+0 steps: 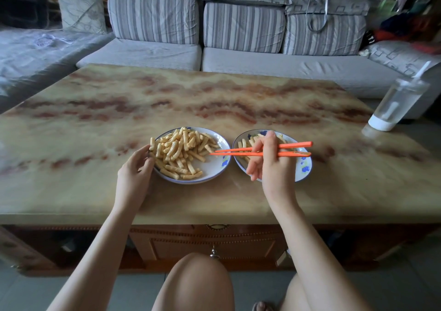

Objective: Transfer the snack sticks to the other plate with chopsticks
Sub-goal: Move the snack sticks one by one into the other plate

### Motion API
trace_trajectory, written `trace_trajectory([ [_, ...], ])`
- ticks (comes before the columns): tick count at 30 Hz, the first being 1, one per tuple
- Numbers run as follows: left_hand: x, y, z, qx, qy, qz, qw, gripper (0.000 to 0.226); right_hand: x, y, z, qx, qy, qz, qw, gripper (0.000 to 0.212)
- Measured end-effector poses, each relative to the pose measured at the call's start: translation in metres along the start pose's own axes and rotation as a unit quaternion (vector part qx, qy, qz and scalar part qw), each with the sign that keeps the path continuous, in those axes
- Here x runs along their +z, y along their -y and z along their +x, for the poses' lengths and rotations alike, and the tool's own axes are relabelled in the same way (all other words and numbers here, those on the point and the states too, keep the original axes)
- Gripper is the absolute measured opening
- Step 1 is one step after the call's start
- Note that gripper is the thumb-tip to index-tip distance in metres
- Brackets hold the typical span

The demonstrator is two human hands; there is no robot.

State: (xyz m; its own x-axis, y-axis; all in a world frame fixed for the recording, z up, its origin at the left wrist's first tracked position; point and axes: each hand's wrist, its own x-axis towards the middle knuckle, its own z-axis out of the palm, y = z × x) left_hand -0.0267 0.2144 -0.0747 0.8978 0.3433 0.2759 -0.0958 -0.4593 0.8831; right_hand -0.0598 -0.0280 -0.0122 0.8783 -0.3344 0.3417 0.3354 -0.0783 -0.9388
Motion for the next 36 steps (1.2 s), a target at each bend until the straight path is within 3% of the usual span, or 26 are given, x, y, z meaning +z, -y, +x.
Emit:
trace_trajectory([
  [11,0.000,-0.001,0.000,-0.003,0.003,-0.006,1.000,0.036,-0.046,0.010,0.011,-0.035,-0.160,0.009,0.986,0.041],
  [19,0.000,-0.003,-0.001,-0.008,0.001,-0.007,1.000,0.036,-0.053,0.007,0.013,-0.044,-0.172,-0.028,0.984,0.042],
  [27,0.000,-0.001,-0.001,-0.010,0.004,-0.006,1.000,0.037,-0.039,0.016,0.006,-0.057,-0.138,0.017,0.989,0.040],
  [36,0.001,-0.002,0.000,-0.008,-0.001,-0.011,1.000,0.036,0.002,0.013,-0.013,-0.004,0.075,0.030,0.997,0.046],
])
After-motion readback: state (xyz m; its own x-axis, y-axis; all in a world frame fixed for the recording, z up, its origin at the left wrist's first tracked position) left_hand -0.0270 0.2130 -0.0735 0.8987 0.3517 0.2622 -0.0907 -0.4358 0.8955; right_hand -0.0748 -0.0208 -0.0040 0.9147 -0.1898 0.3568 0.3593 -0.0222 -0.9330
